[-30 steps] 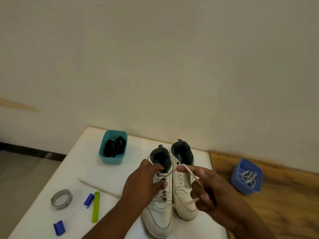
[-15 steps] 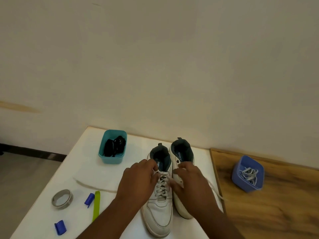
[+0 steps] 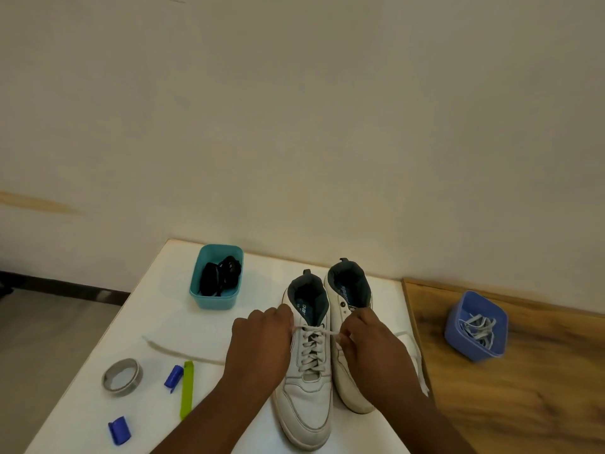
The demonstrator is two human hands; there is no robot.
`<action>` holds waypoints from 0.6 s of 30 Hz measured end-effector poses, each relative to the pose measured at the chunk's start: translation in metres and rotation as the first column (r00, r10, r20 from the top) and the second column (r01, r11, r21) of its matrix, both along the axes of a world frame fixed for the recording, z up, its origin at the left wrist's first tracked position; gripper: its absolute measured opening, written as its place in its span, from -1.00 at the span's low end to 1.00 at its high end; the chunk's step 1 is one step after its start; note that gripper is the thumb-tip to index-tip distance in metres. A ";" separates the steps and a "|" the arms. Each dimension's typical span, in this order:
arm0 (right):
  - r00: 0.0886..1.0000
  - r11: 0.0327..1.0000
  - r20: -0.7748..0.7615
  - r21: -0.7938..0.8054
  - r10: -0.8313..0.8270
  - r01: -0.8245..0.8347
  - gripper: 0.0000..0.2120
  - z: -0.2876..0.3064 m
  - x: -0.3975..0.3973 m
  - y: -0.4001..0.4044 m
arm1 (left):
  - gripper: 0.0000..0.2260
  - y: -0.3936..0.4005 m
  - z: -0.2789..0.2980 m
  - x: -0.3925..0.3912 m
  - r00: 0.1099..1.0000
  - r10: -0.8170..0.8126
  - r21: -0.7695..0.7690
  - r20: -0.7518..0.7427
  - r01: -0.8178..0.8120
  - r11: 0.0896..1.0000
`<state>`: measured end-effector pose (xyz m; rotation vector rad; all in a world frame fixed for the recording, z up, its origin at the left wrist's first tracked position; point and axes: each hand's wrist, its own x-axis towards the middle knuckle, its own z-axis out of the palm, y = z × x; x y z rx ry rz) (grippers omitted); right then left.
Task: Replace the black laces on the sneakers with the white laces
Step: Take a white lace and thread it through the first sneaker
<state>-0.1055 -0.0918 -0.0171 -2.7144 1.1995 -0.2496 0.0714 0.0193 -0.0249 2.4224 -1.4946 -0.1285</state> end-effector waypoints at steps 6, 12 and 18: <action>0.987 1.000 -0.159 0.006 -0.013 0.015 -0.92 0.012 -0.010 -0.001 | -0.82 0.004 0.006 0.004 0.996 -0.016 0.006 -0.089 0.017 1.000; 0.988 0.997 -0.154 0.065 -0.021 0.031 -0.79 0.011 -0.022 -0.008 | -0.63 0.021 0.019 0.017 0.929 -0.050 0.259 -0.365 0.153 0.954; 0.987 0.990 -0.140 0.103 -0.082 0.097 -0.67 0.014 -0.038 -0.014 | -0.73 0.037 0.049 0.014 0.905 0.035 0.357 -0.424 0.131 0.925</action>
